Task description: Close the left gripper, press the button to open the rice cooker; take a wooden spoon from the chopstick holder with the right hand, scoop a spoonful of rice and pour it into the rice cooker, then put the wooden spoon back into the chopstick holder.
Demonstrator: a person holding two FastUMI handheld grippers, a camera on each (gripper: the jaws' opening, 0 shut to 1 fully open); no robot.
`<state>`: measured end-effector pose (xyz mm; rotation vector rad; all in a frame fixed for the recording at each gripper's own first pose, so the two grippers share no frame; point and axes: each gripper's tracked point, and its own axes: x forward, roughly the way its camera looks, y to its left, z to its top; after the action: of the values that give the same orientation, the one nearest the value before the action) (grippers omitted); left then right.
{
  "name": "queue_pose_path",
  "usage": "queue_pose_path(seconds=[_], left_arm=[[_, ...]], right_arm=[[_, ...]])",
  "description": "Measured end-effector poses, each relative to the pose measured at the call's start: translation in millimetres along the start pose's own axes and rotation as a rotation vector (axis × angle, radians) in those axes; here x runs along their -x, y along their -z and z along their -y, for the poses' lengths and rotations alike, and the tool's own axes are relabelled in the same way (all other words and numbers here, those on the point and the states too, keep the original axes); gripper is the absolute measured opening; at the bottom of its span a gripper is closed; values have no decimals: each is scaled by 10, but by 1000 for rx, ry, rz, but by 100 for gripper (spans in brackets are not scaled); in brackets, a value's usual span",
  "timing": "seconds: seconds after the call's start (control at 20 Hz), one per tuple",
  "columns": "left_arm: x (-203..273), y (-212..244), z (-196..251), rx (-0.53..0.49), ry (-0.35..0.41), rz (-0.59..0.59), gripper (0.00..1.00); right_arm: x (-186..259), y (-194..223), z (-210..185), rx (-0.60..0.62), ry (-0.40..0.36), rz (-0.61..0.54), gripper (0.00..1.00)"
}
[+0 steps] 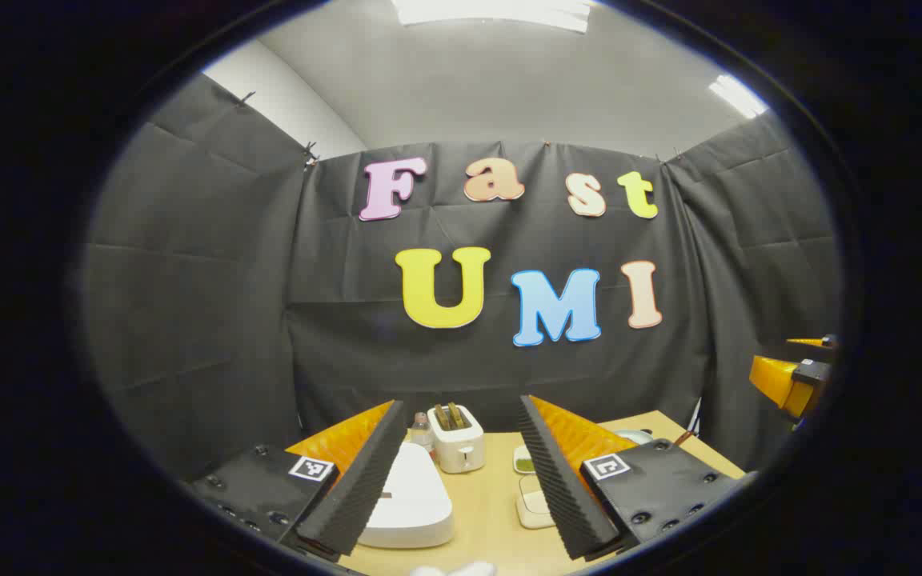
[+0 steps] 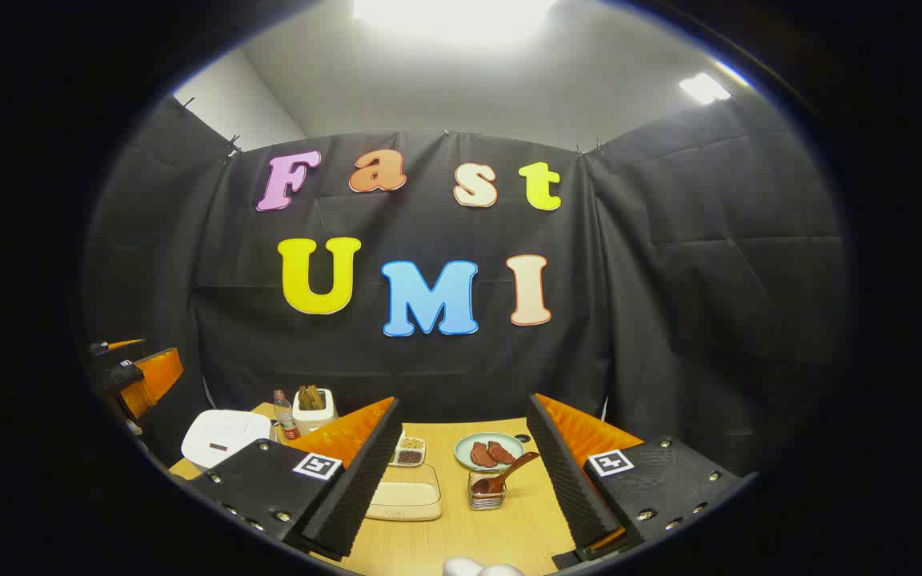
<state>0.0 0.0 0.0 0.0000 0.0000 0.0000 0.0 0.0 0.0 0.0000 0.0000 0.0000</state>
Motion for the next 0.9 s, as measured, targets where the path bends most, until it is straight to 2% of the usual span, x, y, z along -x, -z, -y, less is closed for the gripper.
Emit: queue_pose_path(seconds=[0.9], left_arm=[[-185,16,-15,-9,-2,-10,95]], right_arm=[[-101,3,53,-8,16,-5,96]])
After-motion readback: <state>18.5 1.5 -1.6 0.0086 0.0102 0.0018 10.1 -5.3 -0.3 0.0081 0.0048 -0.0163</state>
